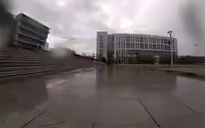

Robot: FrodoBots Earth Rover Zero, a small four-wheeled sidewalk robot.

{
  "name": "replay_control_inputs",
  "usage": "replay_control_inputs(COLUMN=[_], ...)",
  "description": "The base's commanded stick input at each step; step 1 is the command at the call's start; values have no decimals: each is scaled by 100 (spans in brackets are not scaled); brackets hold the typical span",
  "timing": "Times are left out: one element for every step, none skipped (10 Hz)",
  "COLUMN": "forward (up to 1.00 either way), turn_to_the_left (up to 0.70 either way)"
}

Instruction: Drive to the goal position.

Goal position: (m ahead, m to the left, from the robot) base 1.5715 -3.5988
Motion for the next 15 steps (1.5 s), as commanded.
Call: replay_control_inputs(forward=[70, 70, 70, 70, 70, 70, 70, 70, 70, 70, 70, 70, 70, 70, 0], turn_to_the_left=[0, 0, 0, 0, 0, 0, 0, 0, 0, 0, 0, 0, 0, -7, -45])
